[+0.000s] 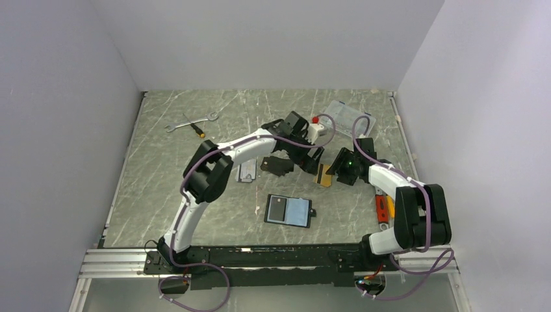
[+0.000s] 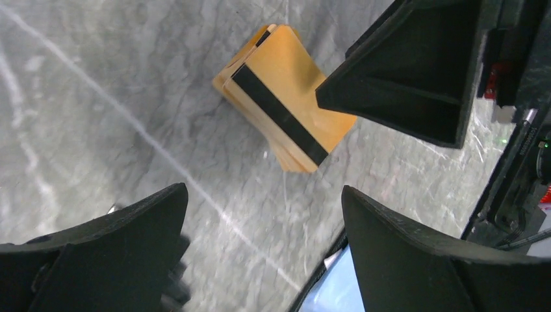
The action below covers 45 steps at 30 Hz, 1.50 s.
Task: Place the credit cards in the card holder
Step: Pick up the credit card from the center of the board.
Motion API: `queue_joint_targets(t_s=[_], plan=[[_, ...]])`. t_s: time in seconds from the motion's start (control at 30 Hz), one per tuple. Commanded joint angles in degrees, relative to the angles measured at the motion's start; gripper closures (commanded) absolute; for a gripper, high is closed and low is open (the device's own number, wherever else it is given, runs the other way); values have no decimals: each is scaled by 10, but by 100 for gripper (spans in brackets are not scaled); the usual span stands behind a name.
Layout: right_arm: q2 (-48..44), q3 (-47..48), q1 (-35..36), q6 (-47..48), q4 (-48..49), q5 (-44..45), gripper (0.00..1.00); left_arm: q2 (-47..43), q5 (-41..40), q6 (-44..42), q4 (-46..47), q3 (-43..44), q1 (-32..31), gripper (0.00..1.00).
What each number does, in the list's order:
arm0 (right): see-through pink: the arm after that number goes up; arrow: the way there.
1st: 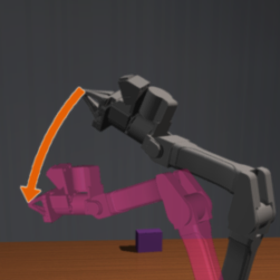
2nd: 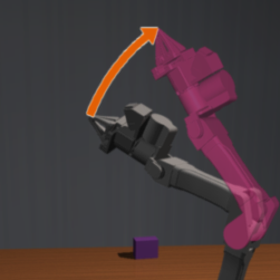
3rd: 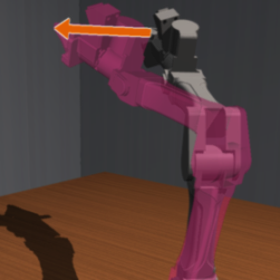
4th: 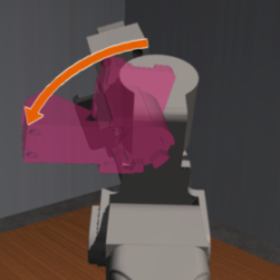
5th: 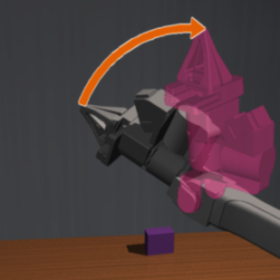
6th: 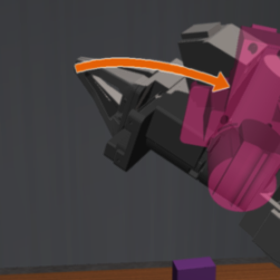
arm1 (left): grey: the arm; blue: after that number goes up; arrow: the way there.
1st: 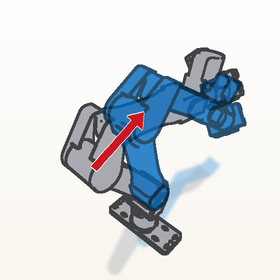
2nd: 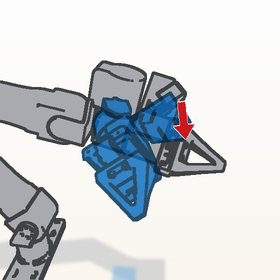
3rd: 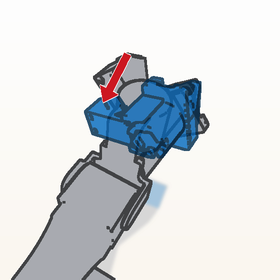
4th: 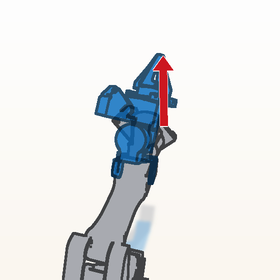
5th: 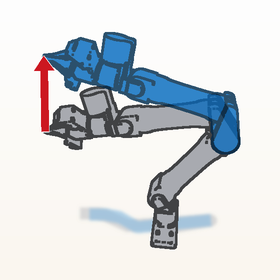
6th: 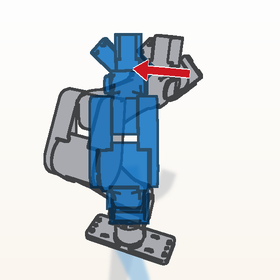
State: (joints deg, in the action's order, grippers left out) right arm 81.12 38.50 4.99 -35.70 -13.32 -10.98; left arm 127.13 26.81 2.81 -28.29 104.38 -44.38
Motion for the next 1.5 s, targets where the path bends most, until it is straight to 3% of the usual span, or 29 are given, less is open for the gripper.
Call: queue_joint_targets(t_s=[0.0, 0.13, 0.63, 0.87, 1.07, 1.47], plan=[[22, 8, -4, -2, 39, 6, 47, 33, 11, 73, 74, 18, -3, 9], [35, 14, -4, 3, 35, 9, 48, 65, 18, 89, 83, 35, -8, 20], [21, -41, -24, -29, 70, -24, 60, 131, -93, 38, 28, 101, -54, 28], [5, -78, -69, -43, 119, -84, 61, 99, -133, -5, 50, 47, -66, 52], [17, -98, -81, -54, 161, -115, 61, 105, -145, -20, 21, 65, -62, 75], [-32, -108, -90, -42, 155, -120, 61, 77, -39, 38, 46, 26, -14, 81]])
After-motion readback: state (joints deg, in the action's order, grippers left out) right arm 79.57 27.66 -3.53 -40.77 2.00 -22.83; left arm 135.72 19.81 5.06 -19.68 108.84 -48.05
